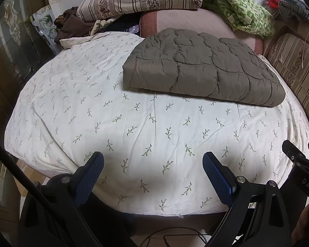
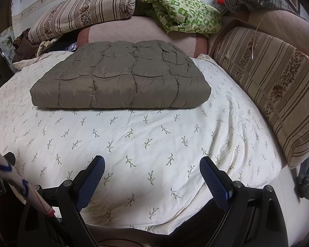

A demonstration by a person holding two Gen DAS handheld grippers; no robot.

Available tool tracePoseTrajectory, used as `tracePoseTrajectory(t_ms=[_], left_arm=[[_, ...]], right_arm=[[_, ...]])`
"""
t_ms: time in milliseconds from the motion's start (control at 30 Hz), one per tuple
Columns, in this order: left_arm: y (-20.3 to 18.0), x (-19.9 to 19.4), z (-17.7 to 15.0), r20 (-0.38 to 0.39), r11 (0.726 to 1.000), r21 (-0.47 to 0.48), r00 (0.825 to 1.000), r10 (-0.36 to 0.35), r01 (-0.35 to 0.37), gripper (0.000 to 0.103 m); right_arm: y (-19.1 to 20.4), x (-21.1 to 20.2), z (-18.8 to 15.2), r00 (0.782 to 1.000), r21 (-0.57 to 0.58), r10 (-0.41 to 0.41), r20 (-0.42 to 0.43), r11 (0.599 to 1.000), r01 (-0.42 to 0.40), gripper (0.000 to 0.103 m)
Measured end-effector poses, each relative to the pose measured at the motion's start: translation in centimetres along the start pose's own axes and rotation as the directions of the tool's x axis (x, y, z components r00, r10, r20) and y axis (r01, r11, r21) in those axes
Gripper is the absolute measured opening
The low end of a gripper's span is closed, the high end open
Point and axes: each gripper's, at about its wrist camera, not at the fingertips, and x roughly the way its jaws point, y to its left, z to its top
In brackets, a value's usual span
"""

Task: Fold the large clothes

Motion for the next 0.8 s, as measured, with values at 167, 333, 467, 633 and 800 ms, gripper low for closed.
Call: tracePoseTrajectory(t_ms=[167,333,467,633,800], left_arm=[[0.05,0.14,-0.03,-0.006,1.0,-0.002,1.0,0.0,0.0,0.096],[0.01,0.19,-0.11,-0.013,1.0,0.0,1.0,-0.002,0.002,0.096],[-0.08,0.25,-0.1,-0.016,1.0,0.0,1.0,-0.003,0.003,0.096],[-0.06,0.28,-0.12,-0.016,1.0,-0.001,1.0,-0.002,0.002,0.096],[0.0,0.47,-0.14,-0.019,1.0,-0.004,1.0,-0.002,0.002,0.096]], right_arm=[[0.14,0.05,-0.01,1.0,-0.004,0.002,-0.001,1.0,-0.002,0.096],[0.02,0.14,0.03,1.0,-0.002,0.002,-0.004,1.0,-0.002,0.096],[-0.03,0.2,-0.01,1.0,0.0,0.001,-0.005,1.0,-0.001,0.096],[-0.04,0.24,-0.03,1.0,-0.003,0.003,-0.008,1.0,-0.003,0.096],[-0.12,0.48,-0.07,1.0,-0.009,0.005,-0.011,1.0,-0.005,0.096]])
